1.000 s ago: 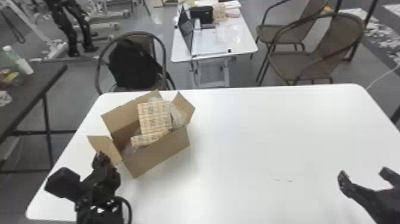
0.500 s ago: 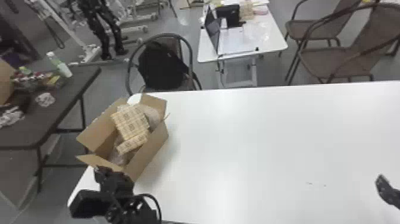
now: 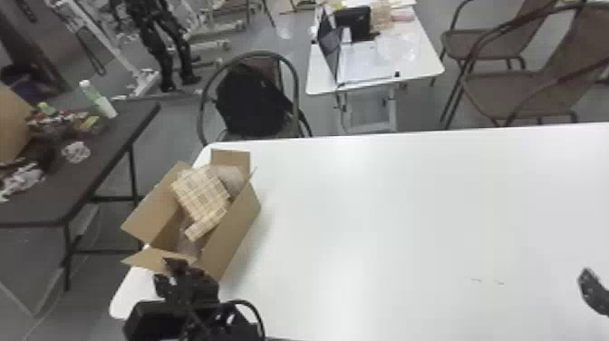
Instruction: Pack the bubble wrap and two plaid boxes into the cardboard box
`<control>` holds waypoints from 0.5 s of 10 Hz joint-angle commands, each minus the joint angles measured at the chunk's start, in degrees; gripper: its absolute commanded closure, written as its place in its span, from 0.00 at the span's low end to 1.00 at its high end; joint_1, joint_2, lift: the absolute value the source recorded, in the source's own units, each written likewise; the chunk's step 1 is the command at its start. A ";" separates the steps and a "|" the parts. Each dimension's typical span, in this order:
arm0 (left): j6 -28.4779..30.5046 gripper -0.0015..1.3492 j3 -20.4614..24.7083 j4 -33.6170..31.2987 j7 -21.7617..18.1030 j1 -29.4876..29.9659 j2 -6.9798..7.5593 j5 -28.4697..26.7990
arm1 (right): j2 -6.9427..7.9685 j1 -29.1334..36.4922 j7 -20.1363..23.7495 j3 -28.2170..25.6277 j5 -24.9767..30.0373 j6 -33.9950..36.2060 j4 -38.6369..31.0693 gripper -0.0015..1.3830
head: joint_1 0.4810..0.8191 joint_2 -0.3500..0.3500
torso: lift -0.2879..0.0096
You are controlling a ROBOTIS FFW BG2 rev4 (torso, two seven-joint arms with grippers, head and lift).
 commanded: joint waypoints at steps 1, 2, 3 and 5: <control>-0.82 0.01 -0.53 0.09 -0.02 0.17 -0.15 -0.64 | 0.00 0.01 0.00 0.00 0.18 0.07 -0.24 0.09 | 0.63 0.92 | 0.67; -1.43 0.10 -0.70 0.09 -0.28 0.34 -0.15 -1.96 | 0.00 0.01 0.00 0.00 0.35 -0.02 -0.33 0.09 | 0.63 0.91 | 0.67; -1.52 0.16 -0.09 -0.43 -3.71 0.87 0.09 -4.60 | 0.00 0.18 0.00 0.00 1.41 0.07 -1.12 0.09 | 0.63 0.91 | 0.67; 3.32 0.18 0.62 -7.38 -6.70 3.60 0.97 -13.56 | 0.00 0.36 -0.09 0.70 2.55 0.24 -2.00 0.09 | 0.63 0.89 | 0.67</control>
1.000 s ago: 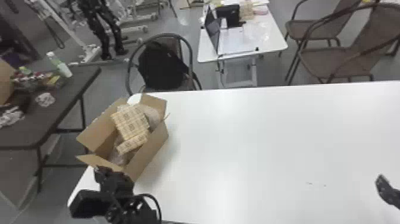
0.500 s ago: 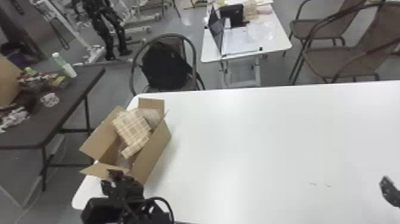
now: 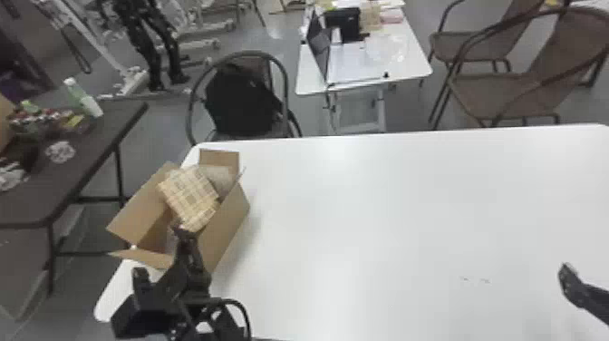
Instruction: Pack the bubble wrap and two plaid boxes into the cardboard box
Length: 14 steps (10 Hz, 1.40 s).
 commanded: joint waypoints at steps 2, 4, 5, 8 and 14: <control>8.76 0.18 1.03 -11.33 -9.19 7.10 -0.93 -5.54 | 0.44 0.28 -0.26 1.33 1.90 1.78 -2.65 0.09 | 0.63 0.84 | 0.67; 16.85 0.27 -0.47 -16.77 -21.40 11.67 -0.93 -5.90 | 2.37 2.48 -2.81 2.82 4.10 2.57 -6.43 0.09 | 0.63 0.79 | 0.67; 20.98 0.27 -1.26 -18.27 -28.08 12.90 -0.93 -5.28 | 2.11 2.48 -2.81 4.23 4.36 2.93 -7.22 0.09 | 0.63 0.75 | 0.67; 31.61 0.26 2.34 -23.54 -44.34 17.91 -0.93 -9.94 | 0.79 5.29 -2.81 7.13 5.94 7.06 -11.80 0.09 | 0.63 0.66 | 0.67; 34.07 0.26 3.31 -27.41 -43.55 23.89 -0.93 -14.33 | 0.62 13.20 -7.73 6.60 7.97 7.41 -17.16 0.09 | 0.63 0.66 | 0.67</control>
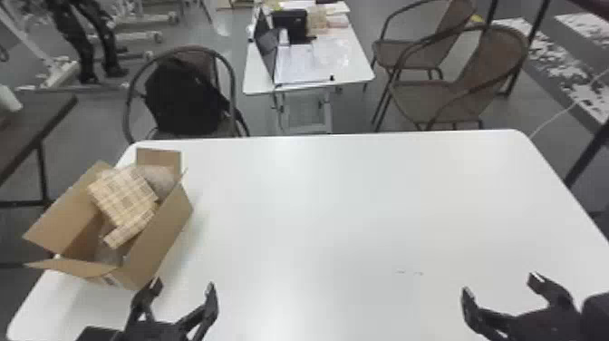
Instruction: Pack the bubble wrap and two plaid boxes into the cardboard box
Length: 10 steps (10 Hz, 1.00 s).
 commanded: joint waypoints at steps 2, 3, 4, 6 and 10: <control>-0.02 0.26 -0.13 0.06 0.00 -0.70 -0.15 -0.12 | 0.01 -0.36 0.05 0.08 0.15 -0.37 0.14 0.09 | 0.63 0.65 | 0.67; -0.11 0.26 -0.13 0.06 0.00 -0.87 -0.15 -0.30 | 0.01 -0.45 -0.04 0.08 0.15 -0.72 0.32 0.09 | 0.63 0.65 | 0.67; -0.11 0.26 -0.13 0.06 0.00 -0.96 -0.15 -0.30 | 0.10 -0.45 -0.04 0.08 0.15 -0.81 0.32 0.09 | 0.63 0.65 | 0.67; -0.29 0.26 -0.13 0.06 0.00 -1.31 -0.15 -0.56 | 0.10 -0.53 -0.04 0.08 0.06 -1.08 0.50 0.09 | 0.63 0.65 | 0.67; -0.90 0.26 -0.04 0.23 0.00 -1.84 -0.15 -1.09 | 0.27 -0.27 -1.44 0.70 2.08 -3.10 -0.03 0.09 | 0.63 0.65 | 0.67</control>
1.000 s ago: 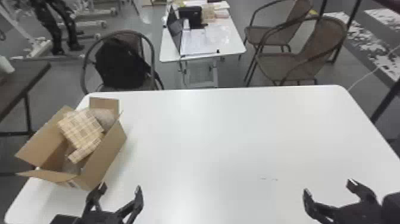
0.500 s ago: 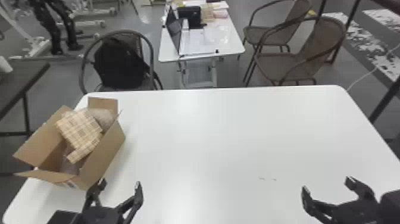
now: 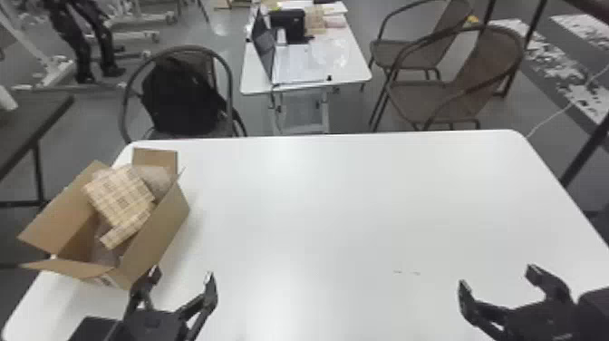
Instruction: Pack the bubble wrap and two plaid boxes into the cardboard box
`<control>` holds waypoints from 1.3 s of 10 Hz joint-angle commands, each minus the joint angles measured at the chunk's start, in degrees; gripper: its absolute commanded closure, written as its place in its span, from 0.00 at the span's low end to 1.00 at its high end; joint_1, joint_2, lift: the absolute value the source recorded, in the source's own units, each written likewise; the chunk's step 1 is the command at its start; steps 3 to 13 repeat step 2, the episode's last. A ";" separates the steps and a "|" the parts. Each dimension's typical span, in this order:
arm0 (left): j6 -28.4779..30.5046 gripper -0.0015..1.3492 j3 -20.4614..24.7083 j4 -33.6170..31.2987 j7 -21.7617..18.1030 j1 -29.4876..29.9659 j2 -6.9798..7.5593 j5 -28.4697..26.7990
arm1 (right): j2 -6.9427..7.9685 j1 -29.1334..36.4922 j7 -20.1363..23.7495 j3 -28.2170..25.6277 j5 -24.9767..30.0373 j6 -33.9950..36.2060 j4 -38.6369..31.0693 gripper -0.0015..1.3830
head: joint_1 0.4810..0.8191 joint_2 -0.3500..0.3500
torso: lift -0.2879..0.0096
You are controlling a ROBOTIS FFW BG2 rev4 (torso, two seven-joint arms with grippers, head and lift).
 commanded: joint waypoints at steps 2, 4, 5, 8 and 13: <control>-0.41 0.26 0.16 0.26 0.00 -0.26 -0.15 -0.07 | 0.07 1.59 -4.13 1.45 1.52 -2.62 -0.72 0.09 | 0.63 0.64 | 0.67; -0.41 0.26 0.16 0.26 0.00 -0.26 -0.15 -0.07 | 0.07 1.59 -4.13 1.45 1.52 -2.62 -0.72 0.09 | 0.63 0.64 | 0.67; -0.41 0.26 0.16 0.26 0.00 -0.26 -0.15 -0.07 | 0.07 1.59 -4.13 1.45 1.52 -2.62 -0.72 0.09 | 0.63 0.64 | 0.67; -0.41 0.26 0.16 0.26 0.00 -0.26 -0.15 -0.07 | 0.07 1.59 -4.13 1.45 1.52 -2.62 -0.72 0.09 | 0.63 0.64 | 0.67; -0.41 0.26 0.16 0.26 0.00 -0.26 -0.15 -0.07 | 0.07 1.59 -4.13 1.45 1.52 -2.62 -0.72 0.09 | 0.63 0.64 | 0.67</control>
